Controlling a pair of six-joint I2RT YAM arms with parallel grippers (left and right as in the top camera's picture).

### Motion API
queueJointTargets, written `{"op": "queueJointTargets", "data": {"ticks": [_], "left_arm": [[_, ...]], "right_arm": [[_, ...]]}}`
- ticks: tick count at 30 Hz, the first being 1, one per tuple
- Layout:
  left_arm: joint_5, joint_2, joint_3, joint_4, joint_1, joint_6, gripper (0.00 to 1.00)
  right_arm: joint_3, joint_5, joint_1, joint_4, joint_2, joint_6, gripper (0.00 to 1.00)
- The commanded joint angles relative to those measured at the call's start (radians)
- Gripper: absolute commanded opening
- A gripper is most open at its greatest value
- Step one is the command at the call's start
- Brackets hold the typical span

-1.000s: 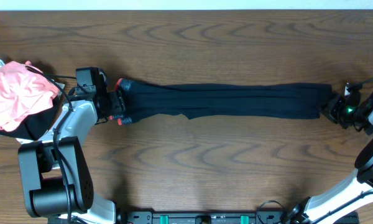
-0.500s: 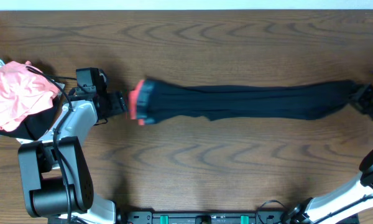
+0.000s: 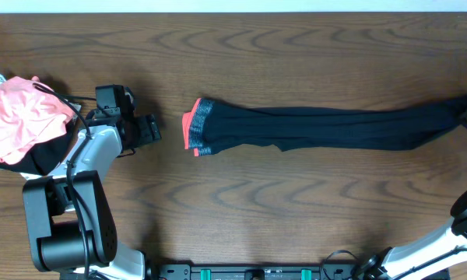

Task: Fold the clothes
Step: 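Lift the leg ends with the right gripper and fold them leftward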

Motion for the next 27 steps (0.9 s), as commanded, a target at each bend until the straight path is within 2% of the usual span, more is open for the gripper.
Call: {"op": "queueJointTargets", "data": {"ticks": [1, 9, 17, 27], "left_arm": [[-0.007, 0.014, -0.008, -0.005, 0.006, -0.006, 0.87], [-0.007, 0.014, -0.008, -0.005, 0.006, -0.006, 0.87], [-0.007, 0.014, -0.008, -0.005, 0.006, -0.006, 0.87], [-0.007, 0.014, -0.008, -0.005, 0.006, -0.006, 0.86]], "right_arm": [[0.050, -0.034, 0.068, -0.038, -0.058, -0.097, 0.01], [0.051, 0.021, 0.290, -0.197, -0.120, -0.244, 0.01], [0.049, 0.095, 0.571, -0.288, -0.119, -0.257, 0.01], [0.019, 0.159, 0.829, -0.307, -0.119, -0.242, 0.01]]}}
